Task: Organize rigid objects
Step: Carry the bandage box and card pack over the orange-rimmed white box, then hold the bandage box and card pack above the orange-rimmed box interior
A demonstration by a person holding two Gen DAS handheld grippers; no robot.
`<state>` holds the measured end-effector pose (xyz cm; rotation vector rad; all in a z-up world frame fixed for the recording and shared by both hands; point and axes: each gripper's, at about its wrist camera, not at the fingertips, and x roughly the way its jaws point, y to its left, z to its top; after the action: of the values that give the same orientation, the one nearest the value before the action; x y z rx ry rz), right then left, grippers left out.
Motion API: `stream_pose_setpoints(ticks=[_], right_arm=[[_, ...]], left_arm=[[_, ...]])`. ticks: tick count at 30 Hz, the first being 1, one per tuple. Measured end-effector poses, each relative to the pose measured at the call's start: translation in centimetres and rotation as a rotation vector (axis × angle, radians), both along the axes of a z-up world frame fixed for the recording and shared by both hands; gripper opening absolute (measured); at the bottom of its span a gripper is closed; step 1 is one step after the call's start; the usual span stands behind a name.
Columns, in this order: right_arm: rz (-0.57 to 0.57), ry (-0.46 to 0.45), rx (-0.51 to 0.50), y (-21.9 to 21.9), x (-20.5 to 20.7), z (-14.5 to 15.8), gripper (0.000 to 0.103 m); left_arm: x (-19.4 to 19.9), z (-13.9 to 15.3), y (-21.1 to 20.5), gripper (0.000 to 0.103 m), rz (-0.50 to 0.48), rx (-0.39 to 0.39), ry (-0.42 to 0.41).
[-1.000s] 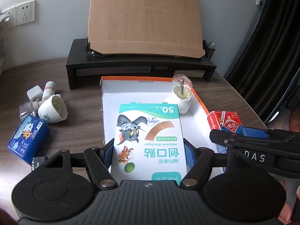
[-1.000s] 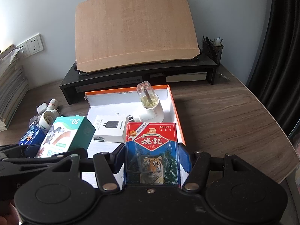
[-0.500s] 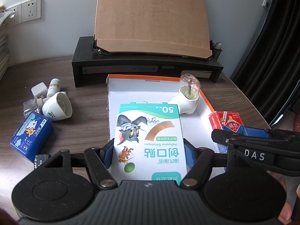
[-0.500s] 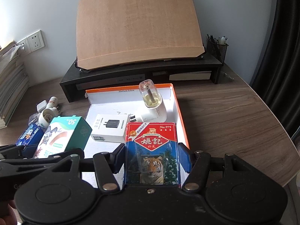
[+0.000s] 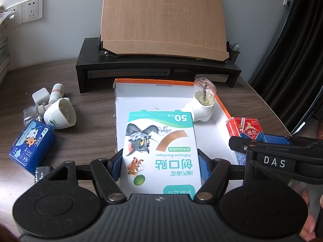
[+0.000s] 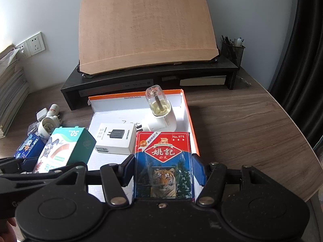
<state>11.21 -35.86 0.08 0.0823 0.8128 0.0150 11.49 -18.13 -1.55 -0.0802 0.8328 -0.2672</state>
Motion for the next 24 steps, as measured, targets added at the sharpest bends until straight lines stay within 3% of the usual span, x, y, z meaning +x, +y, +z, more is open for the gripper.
stream_pose_setpoints(ticks=[24], right_arm=[[0.005, 0.017, -0.005, -0.06, 0.38, -0.53, 0.071]], left_arm=[[0.05, -0.05, -0.01, 0.071, 0.020, 0.003, 0.005]])
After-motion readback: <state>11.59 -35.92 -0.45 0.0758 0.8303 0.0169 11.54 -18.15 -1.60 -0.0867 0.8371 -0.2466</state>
